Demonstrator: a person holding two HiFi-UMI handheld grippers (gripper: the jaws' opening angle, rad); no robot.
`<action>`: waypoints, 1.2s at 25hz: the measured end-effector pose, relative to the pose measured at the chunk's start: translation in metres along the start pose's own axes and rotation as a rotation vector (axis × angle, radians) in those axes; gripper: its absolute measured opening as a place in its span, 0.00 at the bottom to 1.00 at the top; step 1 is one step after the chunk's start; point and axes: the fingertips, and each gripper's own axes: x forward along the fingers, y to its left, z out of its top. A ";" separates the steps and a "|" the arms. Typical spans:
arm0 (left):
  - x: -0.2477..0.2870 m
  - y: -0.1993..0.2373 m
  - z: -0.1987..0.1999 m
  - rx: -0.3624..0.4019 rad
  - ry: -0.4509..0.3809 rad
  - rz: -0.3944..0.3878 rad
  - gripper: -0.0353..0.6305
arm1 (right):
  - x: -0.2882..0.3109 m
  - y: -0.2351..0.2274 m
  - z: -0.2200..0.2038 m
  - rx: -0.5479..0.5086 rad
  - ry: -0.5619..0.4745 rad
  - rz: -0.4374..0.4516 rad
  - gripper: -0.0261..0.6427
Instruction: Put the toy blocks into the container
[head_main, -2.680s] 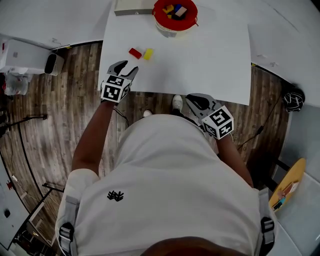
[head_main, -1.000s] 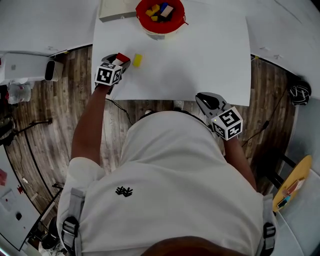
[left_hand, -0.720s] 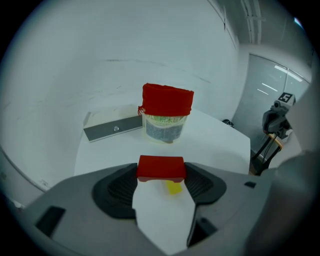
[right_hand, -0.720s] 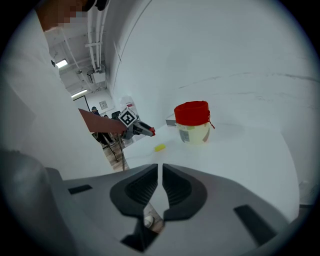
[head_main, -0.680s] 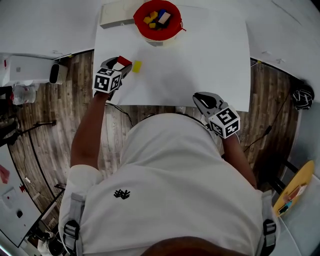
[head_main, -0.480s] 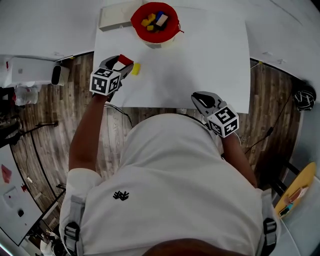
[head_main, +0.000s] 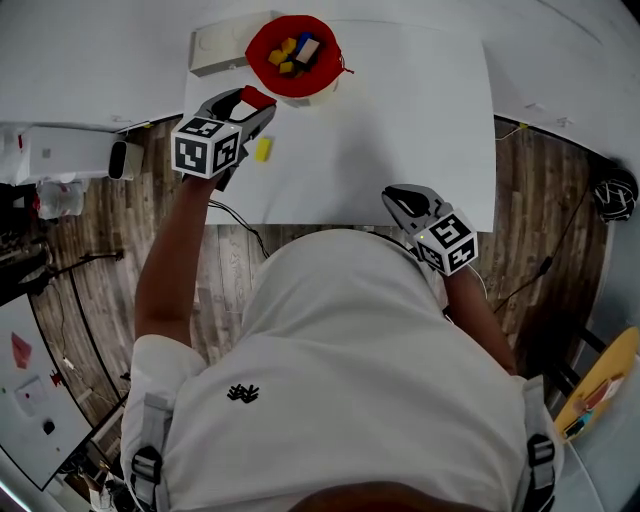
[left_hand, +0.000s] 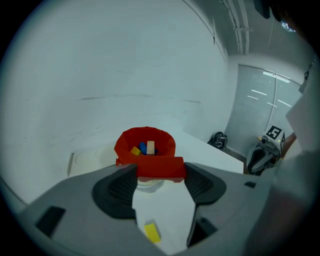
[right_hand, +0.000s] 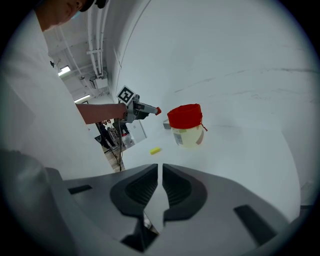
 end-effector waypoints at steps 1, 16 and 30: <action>0.005 0.000 0.008 0.006 -0.003 0.001 0.50 | -0.002 -0.002 0.000 0.001 -0.003 0.000 0.08; 0.091 0.017 0.061 0.005 0.043 0.043 0.50 | -0.034 -0.047 -0.016 0.057 -0.029 -0.037 0.08; 0.161 0.044 0.064 -0.006 0.214 0.095 0.50 | -0.049 -0.076 -0.024 0.107 -0.041 -0.057 0.08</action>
